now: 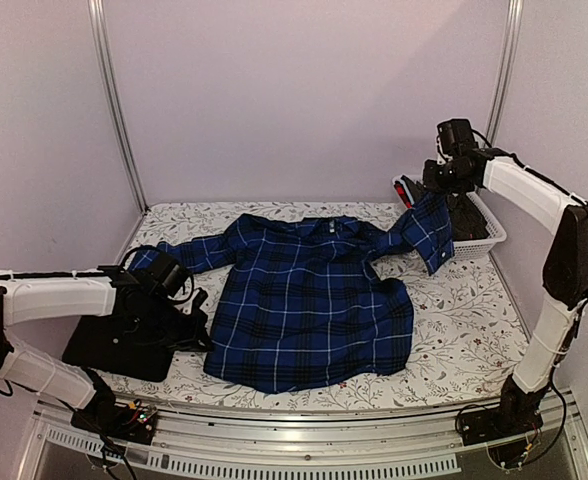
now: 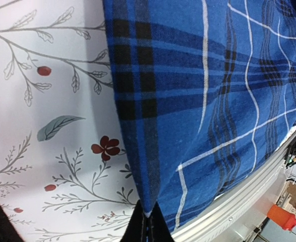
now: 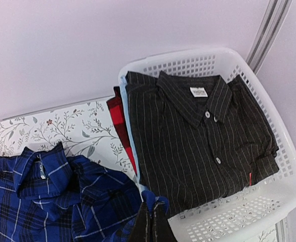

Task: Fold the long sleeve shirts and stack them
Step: Adjust the flattened shirt at the center of the board.

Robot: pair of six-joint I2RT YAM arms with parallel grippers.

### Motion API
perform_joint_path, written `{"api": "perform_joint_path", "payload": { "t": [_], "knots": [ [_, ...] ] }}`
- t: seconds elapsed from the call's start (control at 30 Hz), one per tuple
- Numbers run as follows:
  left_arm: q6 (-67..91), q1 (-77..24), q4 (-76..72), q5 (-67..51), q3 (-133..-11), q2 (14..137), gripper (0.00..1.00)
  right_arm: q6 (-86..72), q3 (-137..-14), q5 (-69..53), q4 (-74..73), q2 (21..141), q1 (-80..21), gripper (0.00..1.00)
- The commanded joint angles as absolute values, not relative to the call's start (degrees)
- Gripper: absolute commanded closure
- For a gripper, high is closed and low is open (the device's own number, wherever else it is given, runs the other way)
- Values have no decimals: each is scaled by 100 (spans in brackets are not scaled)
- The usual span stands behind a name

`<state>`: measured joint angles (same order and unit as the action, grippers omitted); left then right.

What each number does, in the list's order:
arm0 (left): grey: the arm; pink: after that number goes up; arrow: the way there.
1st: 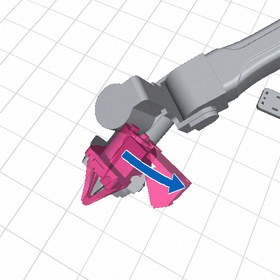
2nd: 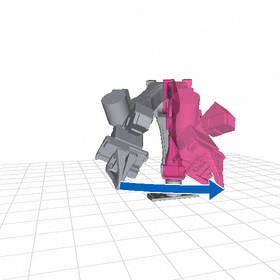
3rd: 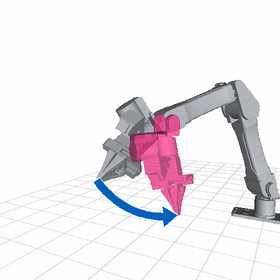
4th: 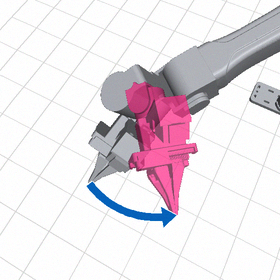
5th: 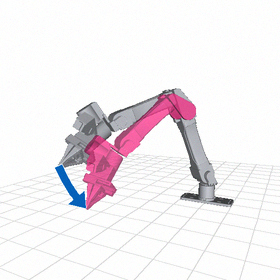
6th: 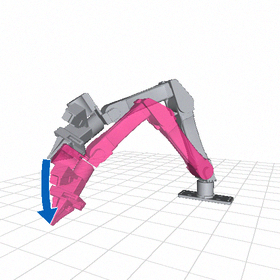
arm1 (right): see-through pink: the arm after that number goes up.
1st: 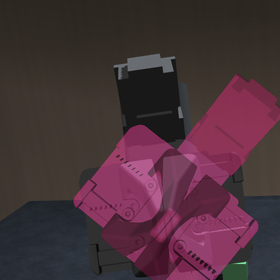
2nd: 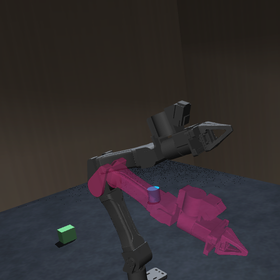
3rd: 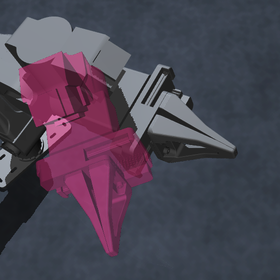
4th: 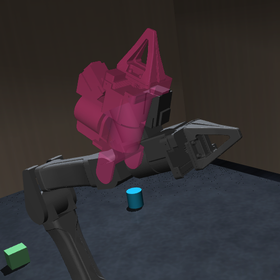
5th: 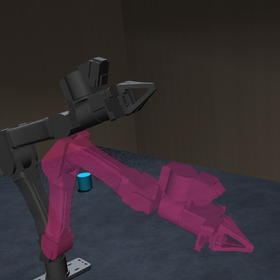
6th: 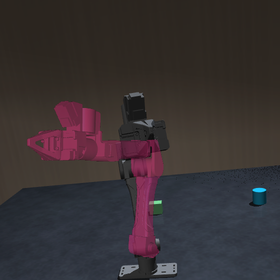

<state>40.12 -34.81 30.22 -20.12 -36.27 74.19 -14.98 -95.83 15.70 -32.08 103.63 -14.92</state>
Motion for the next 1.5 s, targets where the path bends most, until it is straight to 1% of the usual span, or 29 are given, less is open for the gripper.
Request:
{"api": "perform_joint_path", "payload": {
  "t": [0.0,0.2,0.43,0.63,0.73,0.83,0.93,0.97,1.0,1.07,1.1,1.17,1.2,1.27,1.33,1.4,1.47],
  "knots": [
    [3885,-3419,3153,-2069,-3780,7358,100,-1202,-10378,1748,-2948,10471,-1397,100],
    [3898,-3430,3157,-2185,-3913,7356,100,-880,-11523,1627,-2897,10861,-1054,100],
    [3947,-3461,3178,-2337,-4050,7369,100,-684,-12164,1278,-2535,11426,-992,100],
    [4076,-3636,3642,-2234,-4157,7122,100,-653,-12037,1213,-2833,11492,-1002,99],
    [4265,-3779,3910,-2268,-3970,6869,100,-595,-11859,1246,-2948,11421,-1032,93],
    [4471,-3935,4110,-2330,-3809,6648,100,-543,-11675,1368,-3055,11264,-1089,92],
    [4581,-4000,4371,-2200,-3776,6511,100,-488,-11456,1596,-3140,11108,-1200,89],
    [4581,-4002,4425,-2125,-3795,6497,100,-476,-11378,1635,-3168,11021,-1223,87],
    [4587,-4005,4451,-2088,-3842,6507,98,-471,-11319,1636,-3214,10973,-1254,83],
    [4598,-3999,4533,-1899,-4067,6572,77,-491,-11265,1683,-3414,10899,-1293,73],
    [4605,-3997,4538,-1803,-4213,6611,67,-503,-11220,1753,-3507,10842,-1329,65],
    [4542,-3981,4520,-1555,-4578,6743,52,-518,-11021,1921,-3562,10701,-1427,50],
    [4476,-3960,4529,-1418,-4800,6801,48,-499,-10906,2010,-3533,10541,-1496,43],
    [4315,-3866,4534,-1216,-5365,7061,45,-476,-10701,2119,-3529,10322,-1646,32],
    [4154,-3733,4420,-1115,-5786,7344,42,-495,-10582,2147,-3605,10139,-1760,25],
    [3980,-3592,4186,-1139,-6146,7685,41,-559,-10458,2142,-3656,10026,-1864,23],
    [3819,-3433,3891,-1120,-6476,8069,41,-647,-10237,1869,-3580,9875,-2028,22]
  ]
}}
